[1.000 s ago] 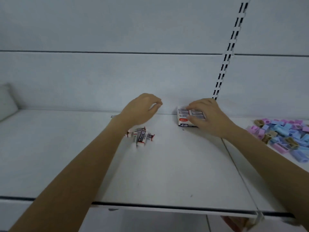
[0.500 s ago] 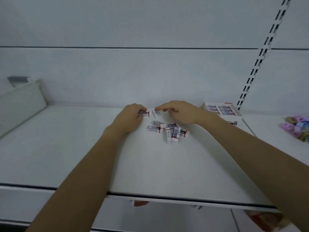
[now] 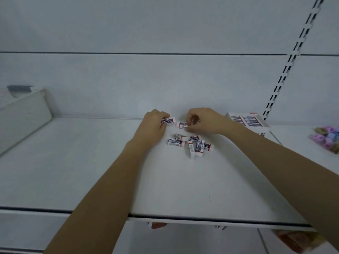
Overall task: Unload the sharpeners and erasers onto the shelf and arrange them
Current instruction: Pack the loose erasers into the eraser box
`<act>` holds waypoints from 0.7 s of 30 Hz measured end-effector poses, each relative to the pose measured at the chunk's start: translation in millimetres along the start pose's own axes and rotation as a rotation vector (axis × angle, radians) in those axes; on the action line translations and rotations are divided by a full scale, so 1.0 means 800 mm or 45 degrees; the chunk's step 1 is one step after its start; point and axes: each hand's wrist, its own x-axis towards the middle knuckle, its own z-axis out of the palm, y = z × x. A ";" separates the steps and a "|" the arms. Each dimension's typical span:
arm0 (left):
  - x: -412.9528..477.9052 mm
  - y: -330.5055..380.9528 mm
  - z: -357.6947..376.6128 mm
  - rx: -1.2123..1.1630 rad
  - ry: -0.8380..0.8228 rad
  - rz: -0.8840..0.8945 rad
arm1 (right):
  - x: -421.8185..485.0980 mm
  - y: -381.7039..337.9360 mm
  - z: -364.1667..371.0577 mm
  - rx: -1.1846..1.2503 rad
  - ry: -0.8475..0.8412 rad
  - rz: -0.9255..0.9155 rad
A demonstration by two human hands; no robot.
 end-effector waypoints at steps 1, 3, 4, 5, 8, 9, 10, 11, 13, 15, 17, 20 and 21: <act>0.000 0.001 0.000 0.001 0.008 0.007 | 0.001 0.000 0.002 0.030 0.038 -0.002; 0.000 0.003 0.001 -0.001 0.028 0.021 | 0.003 -0.001 0.007 0.079 0.043 -0.012; 0.000 0.003 0.002 -0.002 0.038 0.022 | 0.004 -0.003 0.009 0.093 0.022 -0.020; 0.000 0.003 0.002 -0.002 0.048 0.019 | 0.005 -0.005 0.010 0.091 -0.001 -0.031; -0.001 0.002 0.001 -0.003 0.076 0.017 | 0.004 -0.008 0.006 -0.033 -0.008 -0.077; -0.001 0.001 0.000 -0.008 0.090 0.013 | 0.002 -0.007 0.001 -0.020 0.005 -0.091; -0.001 0.001 -0.002 -0.020 0.108 0.007 | -0.001 -0.005 -0.007 0.037 0.019 -0.104; -0.001 0.003 -0.004 -0.036 0.126 0.003 | -0.005 -0.001 -0.016 0.107 0.042 -0.121; 0.002 0.015 -0.007 -0.061 0.147 0.022 | -0.015 0.012 -0.036 0.158 0.124 -0.158; 0.009 0.036 -0.007 -0.083 0.137 0.076 | -0.027 0.028 -0.057 0.145 0.246 -0.183; 0.019 0.060 -0.004 -0.107 0.110 0.144 | -0.042 0.044 -0.076 0.206 0.356 -0.164; 0.035 0.093 0.004 -0.145 0.065 0.225 | -0.069 0.072 -0.100 0.330 0.485 -0.081; 0.040 0.103 0.008 -0.161 0.048 0.240 | -0.077 0.083 -0.106 0.357 0.528 -0.052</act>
